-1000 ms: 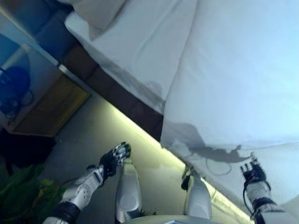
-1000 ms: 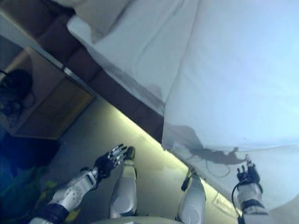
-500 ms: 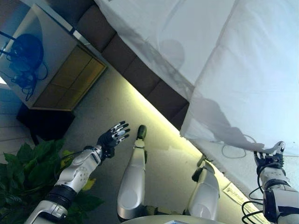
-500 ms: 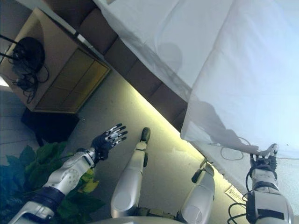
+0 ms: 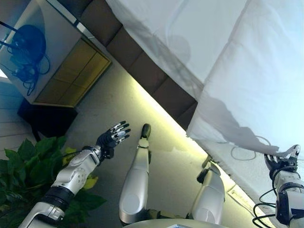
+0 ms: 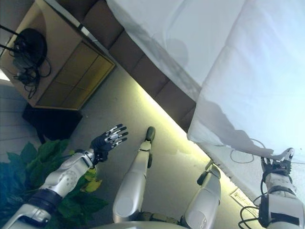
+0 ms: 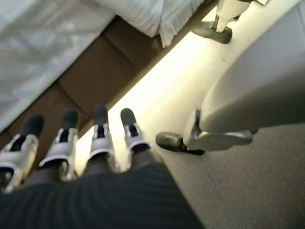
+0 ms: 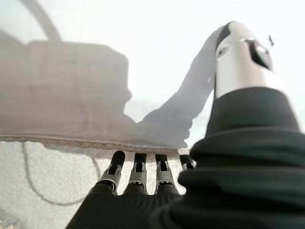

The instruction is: Make the bed neatly

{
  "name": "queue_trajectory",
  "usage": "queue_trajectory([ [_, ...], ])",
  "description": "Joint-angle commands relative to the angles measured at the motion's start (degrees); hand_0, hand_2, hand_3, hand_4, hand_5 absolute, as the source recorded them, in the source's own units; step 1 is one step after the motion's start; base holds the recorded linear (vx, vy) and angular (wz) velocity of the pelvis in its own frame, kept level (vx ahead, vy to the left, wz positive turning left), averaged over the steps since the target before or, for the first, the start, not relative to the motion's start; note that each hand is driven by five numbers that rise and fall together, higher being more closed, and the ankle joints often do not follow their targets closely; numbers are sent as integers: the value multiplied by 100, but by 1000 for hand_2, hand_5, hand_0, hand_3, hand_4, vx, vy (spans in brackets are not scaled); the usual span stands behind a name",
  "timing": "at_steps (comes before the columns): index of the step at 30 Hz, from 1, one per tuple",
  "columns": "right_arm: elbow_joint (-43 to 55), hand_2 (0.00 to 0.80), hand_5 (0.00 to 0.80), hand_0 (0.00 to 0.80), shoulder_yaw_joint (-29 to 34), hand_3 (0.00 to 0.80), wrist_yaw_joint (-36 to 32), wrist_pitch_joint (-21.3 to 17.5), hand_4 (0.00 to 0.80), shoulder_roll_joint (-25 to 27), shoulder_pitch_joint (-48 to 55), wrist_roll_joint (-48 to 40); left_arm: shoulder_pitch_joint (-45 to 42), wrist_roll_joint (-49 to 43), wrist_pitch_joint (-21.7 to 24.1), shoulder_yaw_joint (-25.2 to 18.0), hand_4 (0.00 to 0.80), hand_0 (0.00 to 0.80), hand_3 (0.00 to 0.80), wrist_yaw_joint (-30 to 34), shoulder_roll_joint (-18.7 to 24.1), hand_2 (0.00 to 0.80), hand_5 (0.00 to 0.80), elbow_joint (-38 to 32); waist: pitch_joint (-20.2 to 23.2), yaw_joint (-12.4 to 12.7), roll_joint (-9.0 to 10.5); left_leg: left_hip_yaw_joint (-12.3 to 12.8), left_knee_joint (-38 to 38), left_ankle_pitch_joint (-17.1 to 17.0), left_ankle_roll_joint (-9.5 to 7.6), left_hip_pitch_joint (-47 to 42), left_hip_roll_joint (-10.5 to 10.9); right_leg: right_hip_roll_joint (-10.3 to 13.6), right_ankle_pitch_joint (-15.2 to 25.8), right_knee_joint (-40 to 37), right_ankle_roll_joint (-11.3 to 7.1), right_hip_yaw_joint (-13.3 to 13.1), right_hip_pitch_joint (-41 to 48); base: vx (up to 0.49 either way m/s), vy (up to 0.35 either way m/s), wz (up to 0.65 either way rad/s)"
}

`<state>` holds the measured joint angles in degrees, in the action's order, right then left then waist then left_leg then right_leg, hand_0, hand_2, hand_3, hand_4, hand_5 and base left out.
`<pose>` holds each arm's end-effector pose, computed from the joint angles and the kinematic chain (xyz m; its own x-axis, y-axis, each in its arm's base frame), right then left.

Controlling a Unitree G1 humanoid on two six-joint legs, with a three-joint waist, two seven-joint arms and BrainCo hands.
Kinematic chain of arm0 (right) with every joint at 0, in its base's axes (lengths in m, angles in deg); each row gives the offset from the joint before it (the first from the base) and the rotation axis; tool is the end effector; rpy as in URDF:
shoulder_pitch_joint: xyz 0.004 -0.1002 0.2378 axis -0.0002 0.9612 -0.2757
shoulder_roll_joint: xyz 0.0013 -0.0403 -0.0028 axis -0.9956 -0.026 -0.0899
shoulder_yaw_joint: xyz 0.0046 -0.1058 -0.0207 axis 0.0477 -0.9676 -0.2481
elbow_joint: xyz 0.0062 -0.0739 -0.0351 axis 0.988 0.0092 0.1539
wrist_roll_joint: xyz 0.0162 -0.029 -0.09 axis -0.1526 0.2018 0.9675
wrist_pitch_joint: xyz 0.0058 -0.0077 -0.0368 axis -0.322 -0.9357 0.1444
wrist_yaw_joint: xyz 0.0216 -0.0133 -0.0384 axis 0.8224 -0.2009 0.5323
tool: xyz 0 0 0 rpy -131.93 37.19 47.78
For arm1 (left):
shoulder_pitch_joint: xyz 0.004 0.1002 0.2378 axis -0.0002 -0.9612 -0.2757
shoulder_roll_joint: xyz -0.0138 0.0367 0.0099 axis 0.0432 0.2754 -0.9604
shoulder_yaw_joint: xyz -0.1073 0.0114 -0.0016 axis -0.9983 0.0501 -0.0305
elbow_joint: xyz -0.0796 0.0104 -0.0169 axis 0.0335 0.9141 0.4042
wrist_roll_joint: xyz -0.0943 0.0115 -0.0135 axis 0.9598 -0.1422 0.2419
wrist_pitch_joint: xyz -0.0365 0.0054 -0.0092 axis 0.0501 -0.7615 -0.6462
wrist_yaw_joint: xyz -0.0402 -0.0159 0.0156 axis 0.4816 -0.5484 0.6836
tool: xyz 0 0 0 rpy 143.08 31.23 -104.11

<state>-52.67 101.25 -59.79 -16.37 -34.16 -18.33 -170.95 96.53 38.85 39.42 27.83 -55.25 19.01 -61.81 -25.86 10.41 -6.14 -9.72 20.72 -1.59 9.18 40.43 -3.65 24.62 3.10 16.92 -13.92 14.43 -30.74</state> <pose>0.1764 -0.3818 0.0132 0.6161 -0.5949 -0.5163 0.6281 -0.0244 0.7777 0.2173 0.2339 0.0328 0.8538 -0.4561 -0.2510 0.3533 0.8618 -0.3639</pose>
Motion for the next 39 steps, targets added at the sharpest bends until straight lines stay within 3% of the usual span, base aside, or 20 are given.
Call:
queue_trajectory([
  [1,676,0,0,0,57,0,-300,-325,0,775,-731,-73,54,291,-23,9,0,0,0,190,243,0,0,-206,55,215,58,-150,906,365,13,421,-314,413,42,875,-55,-614,-813,-28,62,17],
  [7,933,0,0,0,-183,0,-400,-327,0,522,-646,130,-55,237,-12,-80,0,0,0,196,171,0,0,-195,-38,111,-30,-116,2472,1215,-103,1108,-197,358,-661,2561,79,-1131,-1786,19,90,-7],
  [11,988,0,0,0,-326,0,-380,-227,0,362,-527,338,-110,131,2,-67,0,0,0,210,10,0,0,-146,-28,-7,-80,-23,2891,1401,-166,1430,-145,306,-615,2760,119,-1361,-2212,-10,139,-8],
  [15,982,0,0,0,-400,0,-372,-229,0,519,-557,372,-201,189,141,-16,0,0,0,114,-138,0,0,-195,8,-68,-155,114,2983,1443,-198,1532,-96,301,-454,2692,133,-1489,-2384,-1,142,-3],
  [28,800,0,0,0,-326,0,74,140,0,1485,-1394,665,-380,260,65,-37,0,0,0,485,29,0,0,98,194,103,-77,84,2942,1366,-140,1576,-134,378,-482,2840,117,-1331,-2434,37,-9,4],
  [39,767,0,0,0,-379,0,348,218,0,1834,-1783,995,-477,234,32,71,0,0,0,503,-16,0,0,161,316,186,-37,64,2802,1307,-136,1379,-109,428,-489,2827,118,-1224,-2289,59,6,2],
])
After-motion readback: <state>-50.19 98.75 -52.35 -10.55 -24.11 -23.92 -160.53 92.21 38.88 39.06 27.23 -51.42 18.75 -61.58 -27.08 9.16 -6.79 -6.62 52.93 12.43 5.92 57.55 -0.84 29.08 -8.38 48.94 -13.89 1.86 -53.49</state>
